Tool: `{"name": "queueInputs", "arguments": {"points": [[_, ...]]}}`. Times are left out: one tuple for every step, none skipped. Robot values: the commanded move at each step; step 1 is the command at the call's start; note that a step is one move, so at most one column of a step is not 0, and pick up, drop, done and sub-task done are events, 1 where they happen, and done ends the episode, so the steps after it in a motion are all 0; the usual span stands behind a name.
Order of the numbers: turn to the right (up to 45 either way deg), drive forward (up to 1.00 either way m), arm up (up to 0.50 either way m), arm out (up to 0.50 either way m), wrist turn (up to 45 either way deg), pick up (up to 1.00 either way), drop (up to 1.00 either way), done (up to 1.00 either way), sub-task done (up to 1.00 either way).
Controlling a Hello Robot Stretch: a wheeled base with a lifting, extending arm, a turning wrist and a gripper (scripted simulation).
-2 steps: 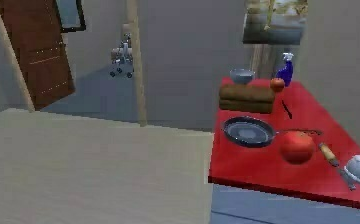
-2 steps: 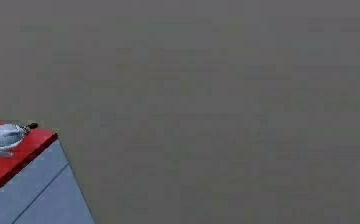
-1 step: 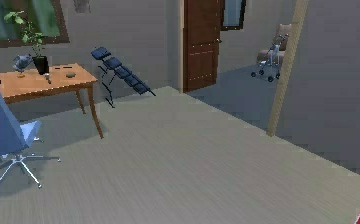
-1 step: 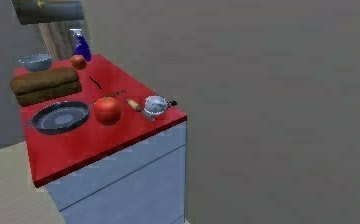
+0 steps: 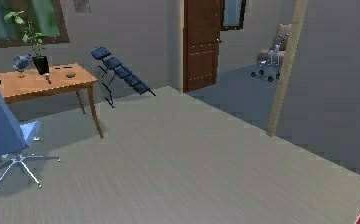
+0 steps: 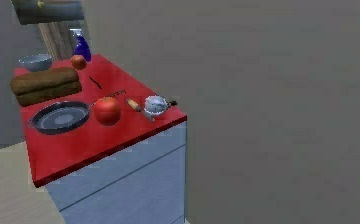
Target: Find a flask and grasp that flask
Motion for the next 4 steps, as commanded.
{"name": "queueInputs", "arguments": {"points": [[0.0, 0.0, 0.38, 0.0, 0.0, 0.0, 0.0, 0.0, 0.0], [0.0, 0.0, 0.0, 0.46, 0.0, 0.0, 0.0, 0.0, 0.0], [0.0, 0.0, 0.0, 0.0, 45.0, 0.0, 0.0, 0.0, 0.0], [0.0, 0.0, 0.0, 0.0, 45.0, 0.0, 0.0, 0.0, 0.0]]}}
